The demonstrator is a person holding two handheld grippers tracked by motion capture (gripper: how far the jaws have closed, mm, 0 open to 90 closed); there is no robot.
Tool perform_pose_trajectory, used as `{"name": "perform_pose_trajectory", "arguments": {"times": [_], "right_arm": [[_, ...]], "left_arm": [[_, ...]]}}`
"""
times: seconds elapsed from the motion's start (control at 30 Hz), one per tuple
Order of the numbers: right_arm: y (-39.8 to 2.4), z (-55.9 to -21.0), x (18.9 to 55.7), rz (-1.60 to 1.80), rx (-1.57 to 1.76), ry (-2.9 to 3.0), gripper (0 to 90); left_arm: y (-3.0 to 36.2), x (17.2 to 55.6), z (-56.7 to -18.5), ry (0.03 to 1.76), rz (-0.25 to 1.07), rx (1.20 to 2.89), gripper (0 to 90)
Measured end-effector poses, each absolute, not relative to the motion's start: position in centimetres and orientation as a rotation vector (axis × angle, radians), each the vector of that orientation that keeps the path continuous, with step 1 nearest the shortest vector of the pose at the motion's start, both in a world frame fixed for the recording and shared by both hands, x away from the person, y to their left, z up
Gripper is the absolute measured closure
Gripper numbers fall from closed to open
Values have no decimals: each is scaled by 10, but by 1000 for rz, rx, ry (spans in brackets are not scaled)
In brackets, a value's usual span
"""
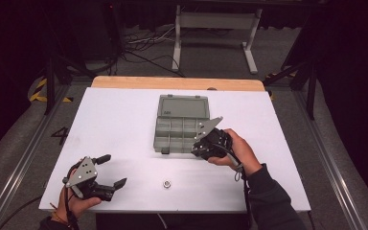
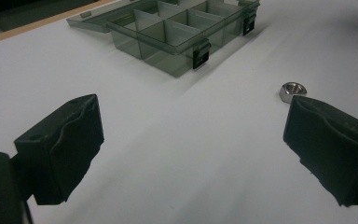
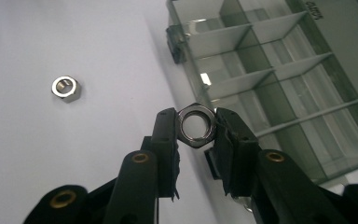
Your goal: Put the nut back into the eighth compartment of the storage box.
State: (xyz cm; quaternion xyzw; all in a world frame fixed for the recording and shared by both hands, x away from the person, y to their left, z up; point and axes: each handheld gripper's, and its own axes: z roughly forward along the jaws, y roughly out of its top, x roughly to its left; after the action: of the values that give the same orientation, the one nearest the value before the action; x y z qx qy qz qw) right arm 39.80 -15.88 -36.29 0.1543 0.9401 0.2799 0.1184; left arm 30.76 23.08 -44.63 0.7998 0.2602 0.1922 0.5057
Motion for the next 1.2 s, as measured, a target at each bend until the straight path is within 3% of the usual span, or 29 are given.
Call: {"name": "perform_pose_trajectory", "arguments": {"times": [0.43, 1.2], "right_arm": [[-181, -362, 412, 808, 578, 2692, 705], [-178, -384, 426, 772, 646, 2727, 704]], "left_arm": [[231, 308, -446, 625, 467, 1929, 55], [231, 307, -445, 620, 462, 1921, 52]]}}
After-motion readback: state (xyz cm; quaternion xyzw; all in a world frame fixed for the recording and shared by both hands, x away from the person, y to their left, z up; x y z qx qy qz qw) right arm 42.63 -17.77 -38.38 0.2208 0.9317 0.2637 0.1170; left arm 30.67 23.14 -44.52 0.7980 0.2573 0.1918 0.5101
